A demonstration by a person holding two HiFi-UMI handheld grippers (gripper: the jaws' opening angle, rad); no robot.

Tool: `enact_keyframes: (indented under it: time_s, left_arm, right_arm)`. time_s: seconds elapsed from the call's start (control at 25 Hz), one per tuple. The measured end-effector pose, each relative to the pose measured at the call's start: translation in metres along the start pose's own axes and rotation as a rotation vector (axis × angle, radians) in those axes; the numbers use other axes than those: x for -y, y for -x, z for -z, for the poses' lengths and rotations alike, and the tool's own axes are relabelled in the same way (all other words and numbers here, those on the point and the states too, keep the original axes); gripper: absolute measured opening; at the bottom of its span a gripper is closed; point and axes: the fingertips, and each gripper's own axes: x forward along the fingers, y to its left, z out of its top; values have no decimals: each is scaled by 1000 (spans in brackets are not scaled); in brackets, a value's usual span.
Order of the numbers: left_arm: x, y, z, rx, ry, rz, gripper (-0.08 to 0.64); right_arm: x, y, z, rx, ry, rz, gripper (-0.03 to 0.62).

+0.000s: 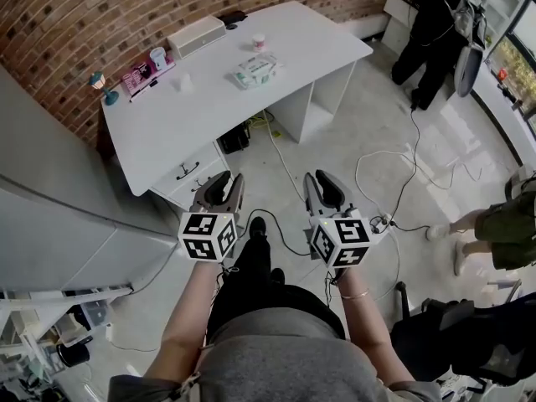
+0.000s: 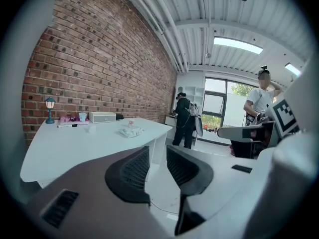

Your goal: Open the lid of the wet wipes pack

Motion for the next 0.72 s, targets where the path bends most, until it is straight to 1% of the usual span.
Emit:
enact_keyframes:
  time_s: [0.2, 0.48, 0.72]
  left_arm:
    - [-15, -33, 0, -23, 2, 10, 110]
    - [-51, -91, -22, -31, -11, 24, 130]
    - [-87, -137, -41, -37, -6, 33, 138]
  right_arm:
    - [14, -29, -3, -14, 0, 14, 104]
    - [27, -95, -16, -28, -2, 23, 107]
    - [33, -153, -31, -36, 9, 31, 109]
